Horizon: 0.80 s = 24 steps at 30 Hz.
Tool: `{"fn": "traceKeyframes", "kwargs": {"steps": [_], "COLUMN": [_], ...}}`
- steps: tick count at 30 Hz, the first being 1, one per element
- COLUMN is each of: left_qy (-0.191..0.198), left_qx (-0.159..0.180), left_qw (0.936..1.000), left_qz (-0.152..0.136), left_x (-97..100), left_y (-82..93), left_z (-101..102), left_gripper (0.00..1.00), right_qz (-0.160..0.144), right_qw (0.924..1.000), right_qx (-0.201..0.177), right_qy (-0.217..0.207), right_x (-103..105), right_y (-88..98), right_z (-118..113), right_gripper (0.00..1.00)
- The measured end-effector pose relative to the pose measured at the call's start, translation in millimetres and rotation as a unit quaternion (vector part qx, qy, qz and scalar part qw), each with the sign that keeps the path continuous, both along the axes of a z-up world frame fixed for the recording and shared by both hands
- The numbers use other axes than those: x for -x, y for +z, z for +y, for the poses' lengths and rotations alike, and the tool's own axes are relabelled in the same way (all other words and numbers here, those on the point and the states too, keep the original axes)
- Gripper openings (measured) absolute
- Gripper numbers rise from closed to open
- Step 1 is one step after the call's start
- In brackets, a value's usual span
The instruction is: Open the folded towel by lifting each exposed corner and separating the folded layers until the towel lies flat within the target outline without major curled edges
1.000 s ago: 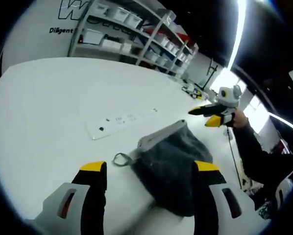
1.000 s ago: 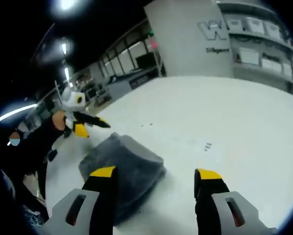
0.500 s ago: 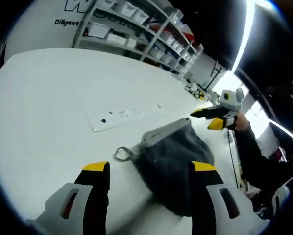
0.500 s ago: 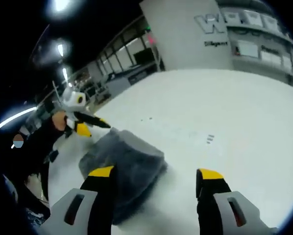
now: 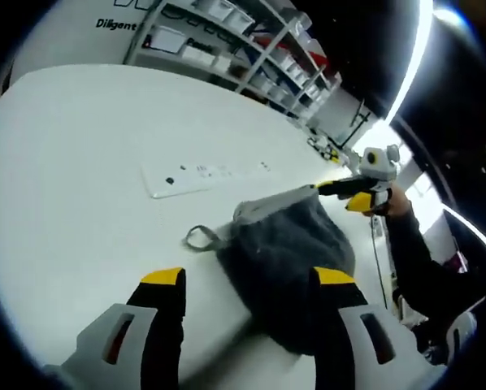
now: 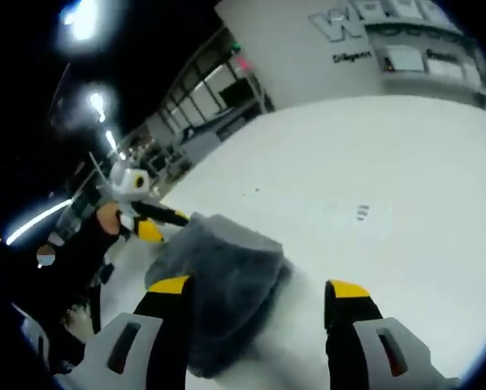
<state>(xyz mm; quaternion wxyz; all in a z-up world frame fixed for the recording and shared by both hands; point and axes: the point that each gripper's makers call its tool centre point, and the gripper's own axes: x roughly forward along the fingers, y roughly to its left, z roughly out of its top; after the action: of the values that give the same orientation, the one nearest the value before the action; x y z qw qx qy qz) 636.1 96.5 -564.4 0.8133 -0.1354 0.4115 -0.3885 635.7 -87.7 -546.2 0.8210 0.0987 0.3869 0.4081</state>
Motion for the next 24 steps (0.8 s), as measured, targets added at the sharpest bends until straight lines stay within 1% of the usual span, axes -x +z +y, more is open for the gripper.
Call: {"fn": "traceKeyframes", "kwargs": {"steps": [2,4,7,9,10,11,12,13,14,15,18,20,22,24], "left_qy": [-0.002,-0.005,-0.016,-0.023,-0.023,-0.025,-0.030,-0.030,-0.031,-0.033,-0.041,-0.046,-0.053,-0.059], "left_qx": [0.007,0.013,0.020,0.018,0.015,0.015,0.020,0.024,0.024,0.024,0.027,0.020,0.023,0.024], "left_qw": [1.0000,0.9999,0.9995,0.9994,0.9995,0.9994,0.9992,0.9989,0.9989,0.9989,0.9984,0.9985,0.9979,0.9975], "left_qz": [0.006,0.009,0.017,0.019,0.018,0.017,0.018,0.024,0.024,0.023,0.027,0.022,0.030,0.031], "left_x": [1.3,-2.1,2.0,7.3,10.0,7.3,5.9,5.2,3.8,1.5,-3.3,-0.2,-1.3,7.7], "left_y": [-0.1,1.0,0.1,-1.9,-3.4,-3.5,-2.4,-2.3,-2.2,-1.6,-0.3,-2.0,-3.3,-4.4], "left_z": [-1,1,-1,-3,-4,-2,-1,0,1,2,5,3,6,1], "left_gripper": [0.57,0.55,0.50,0.50,0.50,0.50,0.50,0.50,0.49,0.45,0.36,0.37,0.36,0.36], "right_qz": [0.000,0.004,0.007,0.009,0.009,0.010,0.008,0.013,0.020,0.017,0.022,0.027,0.030,0.033], "right_qw": [1.0000,1.0000,0.9999,0.9999,0.9999,0.9999,0.9998,0.9996,0.9994,0.9995,0.9994,0.9991,0.9989,0.9987], "right_qx": [0.007,0.004,0.007,0.006,0.004,-0.001,-0.011,-0.022,-0.022,-0.019,-0.012,-0.015,-0.014,-0.014], "right_qy": [0.000,-0.001,0.001,0.004,0.006,0.009,0.014,0.016,0.017,0.020,0.025,0.029,0.034,0.035], "right_x": [3,6,11,14,16,17,19,22,16,11,7,8,8,8], "right_y": [-3.2,-4.2,-6.9,-7.4,-7.0,-6.4,-4.4,-2.9,-3.9,-4.8,-9.5,-10.5,-12.7,-13.5], "right_z": [0,2,4,5,6,8,11,14,11,10,9,10,9,7], "right_gripper": [0.62,0.62,0.61,0.59,0.58,0.57,0.54,0.53,0.51,0.49,0.47,0.46,0.43,0.42]}}
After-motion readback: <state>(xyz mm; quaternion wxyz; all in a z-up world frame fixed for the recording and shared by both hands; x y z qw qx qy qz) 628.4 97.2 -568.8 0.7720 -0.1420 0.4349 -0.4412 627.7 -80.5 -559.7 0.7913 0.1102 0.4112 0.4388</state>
